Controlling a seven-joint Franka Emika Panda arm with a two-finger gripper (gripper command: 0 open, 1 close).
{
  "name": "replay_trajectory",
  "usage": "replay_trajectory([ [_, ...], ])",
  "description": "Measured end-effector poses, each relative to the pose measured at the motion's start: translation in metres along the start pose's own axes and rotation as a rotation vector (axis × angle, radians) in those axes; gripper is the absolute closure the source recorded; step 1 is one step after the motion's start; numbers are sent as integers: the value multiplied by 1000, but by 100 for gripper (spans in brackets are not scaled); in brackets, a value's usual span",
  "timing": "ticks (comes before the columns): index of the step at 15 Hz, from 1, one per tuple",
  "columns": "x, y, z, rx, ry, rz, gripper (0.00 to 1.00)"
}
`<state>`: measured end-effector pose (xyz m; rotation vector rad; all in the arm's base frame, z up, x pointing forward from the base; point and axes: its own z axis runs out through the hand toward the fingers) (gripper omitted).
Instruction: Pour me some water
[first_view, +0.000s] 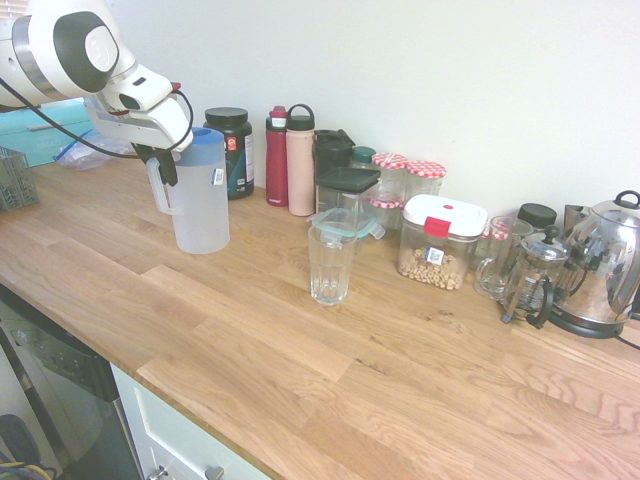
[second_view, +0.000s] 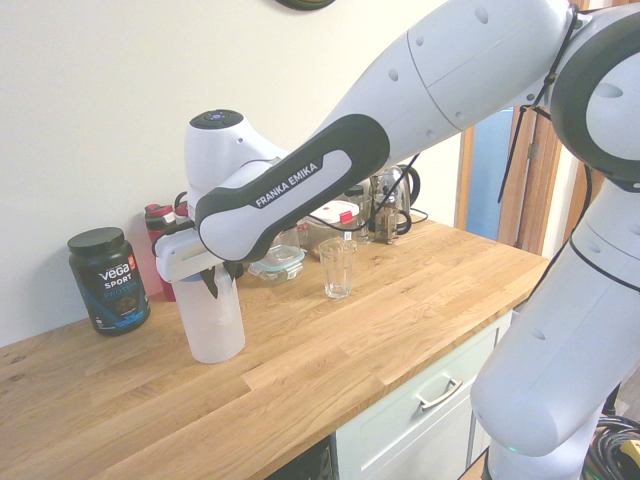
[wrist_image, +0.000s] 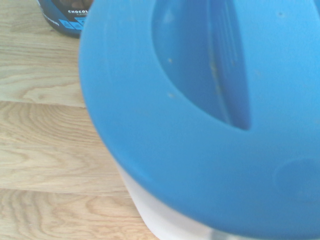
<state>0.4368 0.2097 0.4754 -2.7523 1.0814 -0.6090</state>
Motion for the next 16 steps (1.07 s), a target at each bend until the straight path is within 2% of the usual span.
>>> replay_trajectory([
  [4,5,5,-9,-1,-37,-4,100],
  [8,23,26,-66,38,-60,-35,100],
  [11,43,60,-108,16,-84,-171,100],
  [16,146,151,-140,51,-266,-366,100],
])
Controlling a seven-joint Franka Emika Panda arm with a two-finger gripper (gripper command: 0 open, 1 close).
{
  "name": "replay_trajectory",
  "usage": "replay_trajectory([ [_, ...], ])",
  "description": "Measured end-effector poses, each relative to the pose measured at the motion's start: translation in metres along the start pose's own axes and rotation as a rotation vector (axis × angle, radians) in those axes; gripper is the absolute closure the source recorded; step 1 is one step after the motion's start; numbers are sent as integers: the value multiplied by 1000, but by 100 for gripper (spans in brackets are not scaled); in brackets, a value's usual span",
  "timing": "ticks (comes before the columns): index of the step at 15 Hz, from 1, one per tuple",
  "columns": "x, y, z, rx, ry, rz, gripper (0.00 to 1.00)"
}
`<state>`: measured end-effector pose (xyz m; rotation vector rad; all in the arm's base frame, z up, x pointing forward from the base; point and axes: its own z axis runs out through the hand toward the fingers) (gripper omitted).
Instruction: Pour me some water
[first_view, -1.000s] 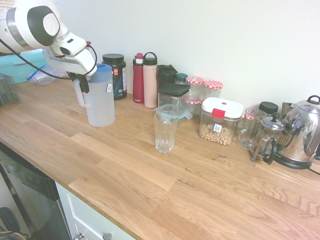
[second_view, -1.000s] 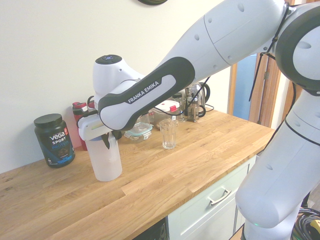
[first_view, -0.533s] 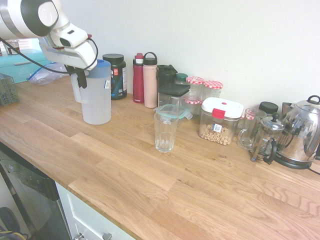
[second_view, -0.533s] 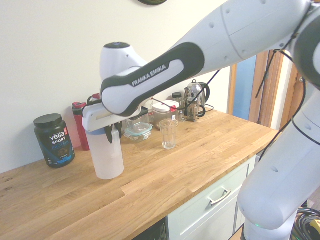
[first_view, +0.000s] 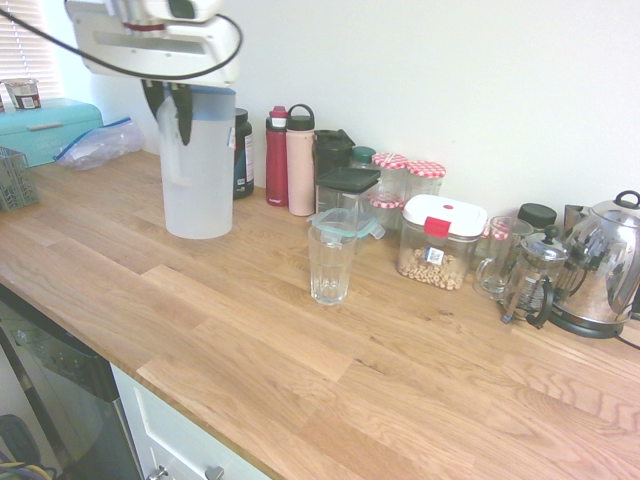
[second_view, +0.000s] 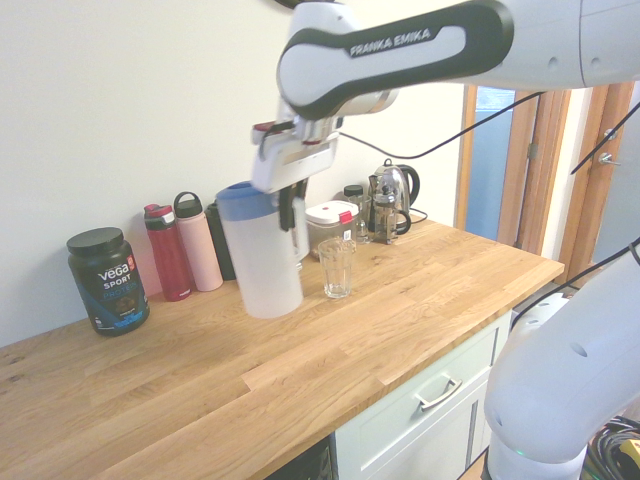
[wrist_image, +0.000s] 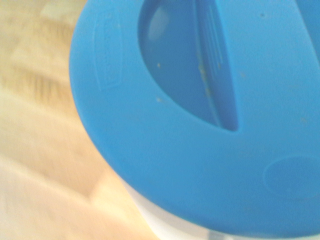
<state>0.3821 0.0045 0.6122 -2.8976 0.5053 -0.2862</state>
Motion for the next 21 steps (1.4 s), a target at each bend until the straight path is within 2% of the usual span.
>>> replay_trajectory([
  [4,8,81,-34,67,-84,-114,100],
  [9,18,172,-47,107,-45,-344,100],
  [13,50,215,-46,46,-40,-457,100],
  [17,99,235,-18,-51,-74,-461,100],
  [21,125,256,-5,-95,-104,-465,100],
])
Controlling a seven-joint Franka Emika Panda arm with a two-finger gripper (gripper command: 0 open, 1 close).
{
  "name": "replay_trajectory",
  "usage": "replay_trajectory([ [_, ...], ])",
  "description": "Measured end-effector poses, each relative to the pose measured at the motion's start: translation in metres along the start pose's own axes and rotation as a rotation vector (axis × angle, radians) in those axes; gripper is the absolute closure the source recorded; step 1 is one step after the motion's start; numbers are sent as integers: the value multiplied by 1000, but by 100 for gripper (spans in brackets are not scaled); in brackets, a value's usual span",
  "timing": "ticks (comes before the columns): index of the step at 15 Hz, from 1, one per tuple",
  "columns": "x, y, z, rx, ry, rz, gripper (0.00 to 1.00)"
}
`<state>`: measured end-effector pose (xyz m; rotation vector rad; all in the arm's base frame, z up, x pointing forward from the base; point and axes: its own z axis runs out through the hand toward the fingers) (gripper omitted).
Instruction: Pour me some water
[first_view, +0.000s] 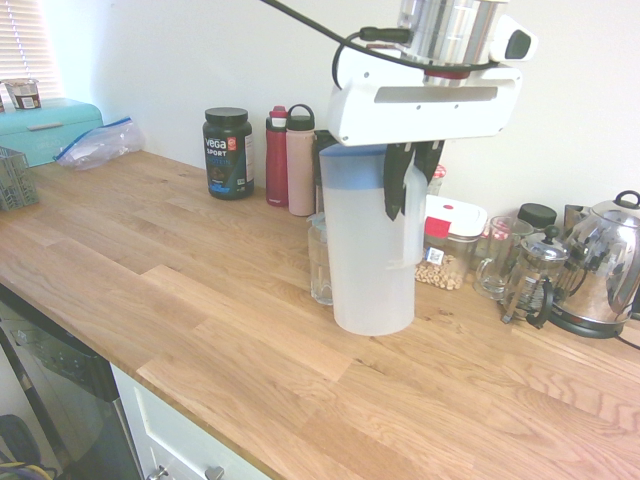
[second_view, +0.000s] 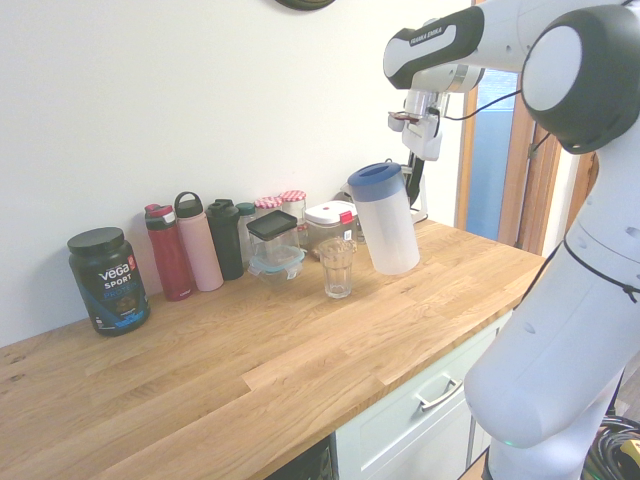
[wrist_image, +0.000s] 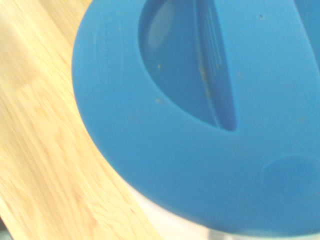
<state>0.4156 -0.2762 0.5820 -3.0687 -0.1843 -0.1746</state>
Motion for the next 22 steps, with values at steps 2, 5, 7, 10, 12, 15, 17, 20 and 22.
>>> replay_trajectory([
  [2,6,1,8,-23,-25,-20,100],
  [5,21,-6,27,-91,-72,-72,100],
  [7,28,-11,39,-127,-100,-104,100],
  [10,33,-17,48,-194,-127,-142,100],
  [12,37,-22,50,-238,-142,-160,100],
  [15,40,-34,56,-307,-160,-193,100],
  [17,39,-43,59,-367,-172,-208,100],
  [20,39,-52,63,-417,-179,-217,100],
  [22,40,-57,65,-447,-186,-225,100],
])
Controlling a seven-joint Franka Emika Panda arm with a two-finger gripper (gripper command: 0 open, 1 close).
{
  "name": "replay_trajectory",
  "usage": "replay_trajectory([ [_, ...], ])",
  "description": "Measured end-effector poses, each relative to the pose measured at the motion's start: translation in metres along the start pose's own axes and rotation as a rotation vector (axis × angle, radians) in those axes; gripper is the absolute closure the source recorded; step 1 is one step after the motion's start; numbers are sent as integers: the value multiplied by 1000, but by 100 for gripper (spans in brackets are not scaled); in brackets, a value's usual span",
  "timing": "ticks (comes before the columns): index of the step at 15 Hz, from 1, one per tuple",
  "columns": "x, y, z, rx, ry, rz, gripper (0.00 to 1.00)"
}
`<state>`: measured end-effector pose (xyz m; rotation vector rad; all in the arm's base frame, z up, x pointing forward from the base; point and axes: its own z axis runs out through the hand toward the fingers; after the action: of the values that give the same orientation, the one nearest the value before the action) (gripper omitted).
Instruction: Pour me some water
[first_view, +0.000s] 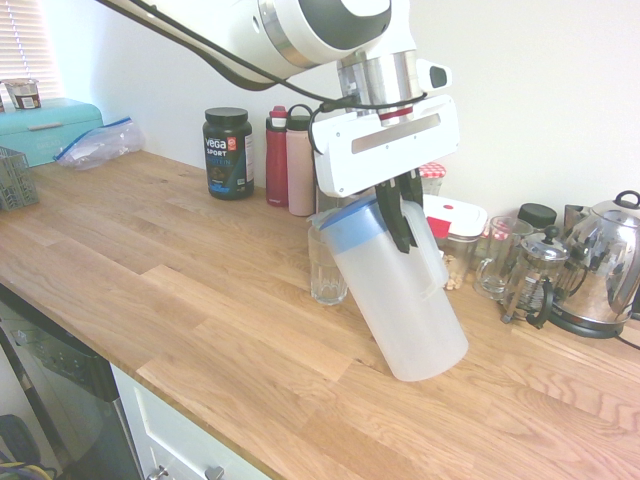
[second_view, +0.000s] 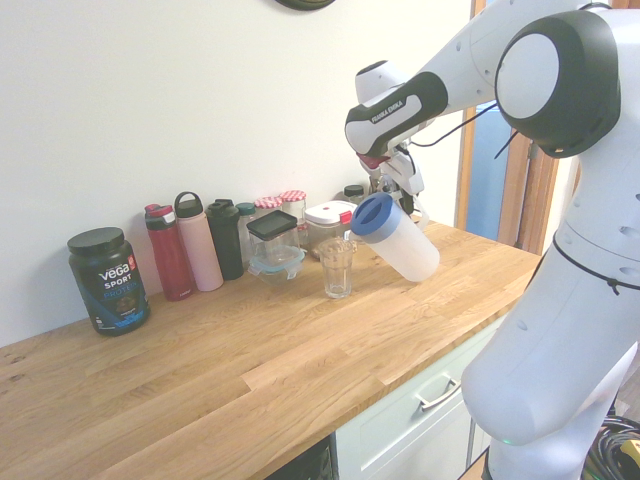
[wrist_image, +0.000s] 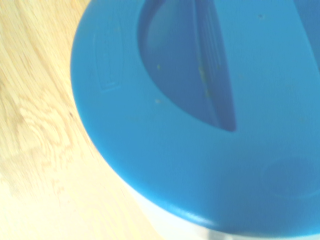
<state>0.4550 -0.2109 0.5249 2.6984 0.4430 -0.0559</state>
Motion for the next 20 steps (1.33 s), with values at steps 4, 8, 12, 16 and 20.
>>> replay_trajectory([
  [4,6,-6,-12,-65,9,1,100],
  [8,11,-11,-24,-108,16,-7,100],
  [12,14,-12,-27,-152,1,-21,100],
  [16,18,-15,-26,-163,4,-14,100],
  [20,23,-17,-35,-153,28,15,100],
])
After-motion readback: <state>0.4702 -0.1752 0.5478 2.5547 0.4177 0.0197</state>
